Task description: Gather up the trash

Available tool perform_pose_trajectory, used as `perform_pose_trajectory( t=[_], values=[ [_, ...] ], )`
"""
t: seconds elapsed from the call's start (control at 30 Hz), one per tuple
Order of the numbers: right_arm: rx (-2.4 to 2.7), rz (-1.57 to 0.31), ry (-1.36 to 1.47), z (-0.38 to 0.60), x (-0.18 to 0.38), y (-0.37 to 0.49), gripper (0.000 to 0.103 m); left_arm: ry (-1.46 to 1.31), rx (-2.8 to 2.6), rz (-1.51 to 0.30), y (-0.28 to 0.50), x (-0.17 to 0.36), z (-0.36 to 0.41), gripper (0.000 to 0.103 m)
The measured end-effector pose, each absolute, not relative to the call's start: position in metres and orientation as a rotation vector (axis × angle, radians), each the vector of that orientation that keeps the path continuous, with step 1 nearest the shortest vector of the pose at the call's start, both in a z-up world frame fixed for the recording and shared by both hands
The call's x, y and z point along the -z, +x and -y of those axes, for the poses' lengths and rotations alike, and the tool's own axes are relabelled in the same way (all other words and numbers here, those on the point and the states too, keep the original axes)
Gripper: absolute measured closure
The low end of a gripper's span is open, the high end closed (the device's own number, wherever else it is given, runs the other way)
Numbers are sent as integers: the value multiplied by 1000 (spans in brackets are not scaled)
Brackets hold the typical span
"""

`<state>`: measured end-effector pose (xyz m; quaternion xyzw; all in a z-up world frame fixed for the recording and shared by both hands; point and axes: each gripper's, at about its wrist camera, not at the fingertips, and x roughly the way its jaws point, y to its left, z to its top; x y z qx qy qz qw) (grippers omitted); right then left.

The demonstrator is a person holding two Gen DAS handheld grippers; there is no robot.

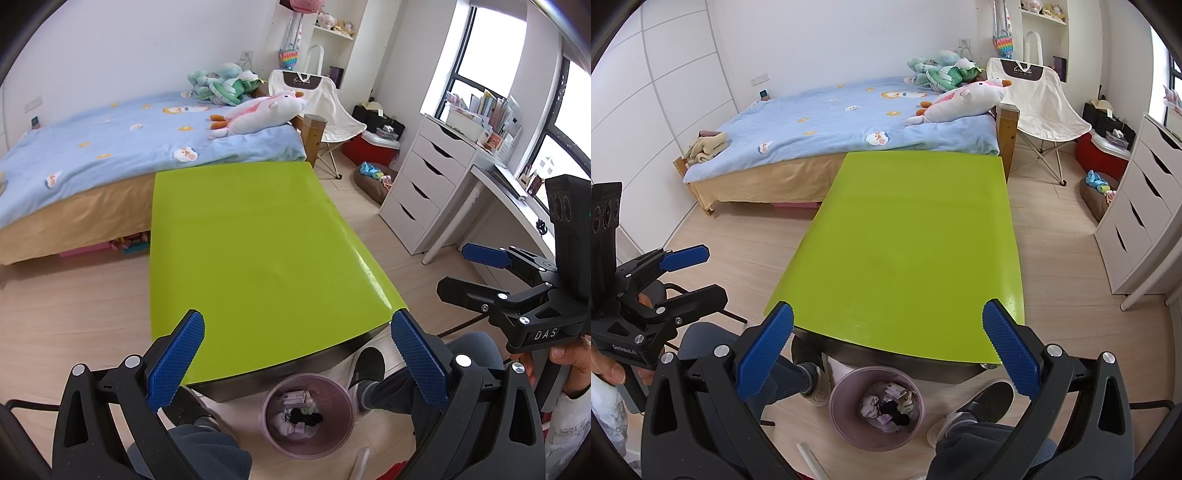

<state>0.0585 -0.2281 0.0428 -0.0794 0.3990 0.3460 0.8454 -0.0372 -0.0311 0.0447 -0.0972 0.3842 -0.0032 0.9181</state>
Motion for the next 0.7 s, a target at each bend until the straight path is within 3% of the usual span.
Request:
perform_pose_trajectory(
  t=[0.7],
  values=[
    [-729,-839,-170,232,-39,58,3,-194,5,-792,-38,-38,34,6]
  ],
)
